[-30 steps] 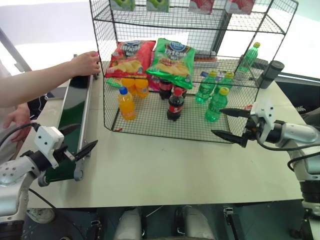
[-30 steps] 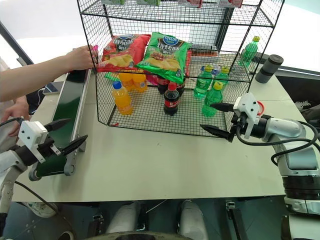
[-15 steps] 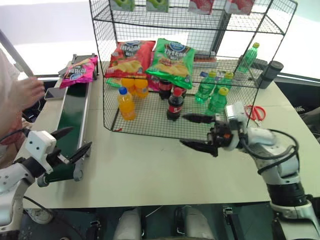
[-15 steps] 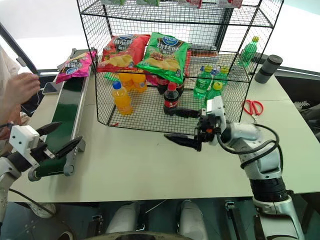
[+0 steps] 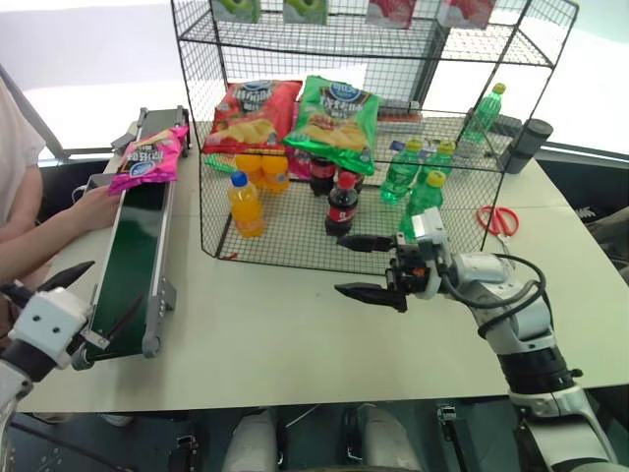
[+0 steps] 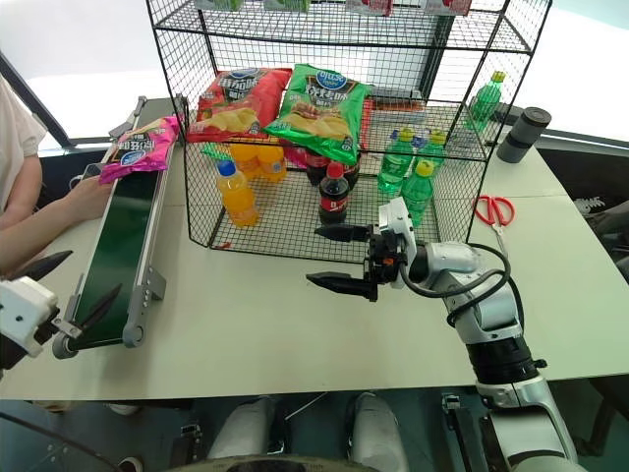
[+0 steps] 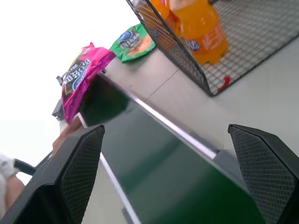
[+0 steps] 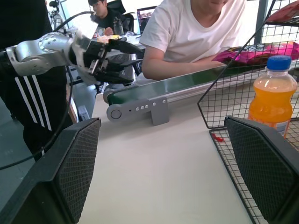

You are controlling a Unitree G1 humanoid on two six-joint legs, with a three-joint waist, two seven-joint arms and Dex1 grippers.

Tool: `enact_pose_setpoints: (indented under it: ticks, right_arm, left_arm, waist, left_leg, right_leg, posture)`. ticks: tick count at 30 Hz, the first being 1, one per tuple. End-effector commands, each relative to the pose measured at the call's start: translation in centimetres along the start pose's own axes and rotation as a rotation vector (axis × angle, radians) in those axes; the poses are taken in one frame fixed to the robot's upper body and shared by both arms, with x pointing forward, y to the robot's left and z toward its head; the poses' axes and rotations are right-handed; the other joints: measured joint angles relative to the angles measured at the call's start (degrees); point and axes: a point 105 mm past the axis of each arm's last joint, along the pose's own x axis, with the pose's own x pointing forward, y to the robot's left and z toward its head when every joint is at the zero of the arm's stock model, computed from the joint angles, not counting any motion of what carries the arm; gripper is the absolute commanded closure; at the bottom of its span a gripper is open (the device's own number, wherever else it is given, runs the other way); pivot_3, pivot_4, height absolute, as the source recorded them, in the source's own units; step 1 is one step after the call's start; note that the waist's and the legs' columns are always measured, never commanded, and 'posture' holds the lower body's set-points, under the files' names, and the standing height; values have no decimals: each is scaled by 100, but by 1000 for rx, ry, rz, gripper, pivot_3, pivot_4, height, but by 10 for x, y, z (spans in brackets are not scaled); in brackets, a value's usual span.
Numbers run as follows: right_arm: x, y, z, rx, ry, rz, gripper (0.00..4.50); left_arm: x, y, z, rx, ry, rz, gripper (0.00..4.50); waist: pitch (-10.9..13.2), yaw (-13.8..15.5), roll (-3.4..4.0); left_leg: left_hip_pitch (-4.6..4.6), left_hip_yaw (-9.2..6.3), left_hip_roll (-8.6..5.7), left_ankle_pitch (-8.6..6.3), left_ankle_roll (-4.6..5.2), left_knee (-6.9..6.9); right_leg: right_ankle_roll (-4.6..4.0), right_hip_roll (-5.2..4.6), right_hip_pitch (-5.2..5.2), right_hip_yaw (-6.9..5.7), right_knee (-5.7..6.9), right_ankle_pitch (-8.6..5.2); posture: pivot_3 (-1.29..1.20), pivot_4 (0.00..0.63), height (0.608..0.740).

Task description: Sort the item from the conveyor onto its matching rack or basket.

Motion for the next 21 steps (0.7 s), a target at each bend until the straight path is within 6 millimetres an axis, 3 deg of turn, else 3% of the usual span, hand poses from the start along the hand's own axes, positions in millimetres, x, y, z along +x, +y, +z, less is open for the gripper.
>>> enact_pose_setpoints:
  ticks: [1, 6, 21]
  right_arm:
    - [2, 1, 6, -40, -8, 25, 93]
    - [4, 6, 0, -43, 15, 41, 93]
    - [1, 3, 2, -55, 10, -11, 93]
  left_arm:
    - [-9, 19, -9, 195, 70, 103, 0]
    - [-10, 20, -18, 332, 112, 131, 0]
    - [19, 18, -21, 343, 85, 124, 0]
  waist:
    - [-1, 13, -1]
    - [-1, 14, -1]
    - [-4, -3, -6]
  left_leg:
    - [-1, 0, 0, 0, 0, 0]
    - [-3, 3, 0, -1, 1, 0]
    - [-4, 12, 3, -2, 1, -4]
  right_leg:
    - [0, 0, -5, 0, 0, 0]
    - [0, -14, -28, 0, 0, 0]
    - [0, -21, -30, 0, 6, 2]
  posture:
    - [0, 150, 740]
    - [0, 150, 740]
    - [0, 150, 740]
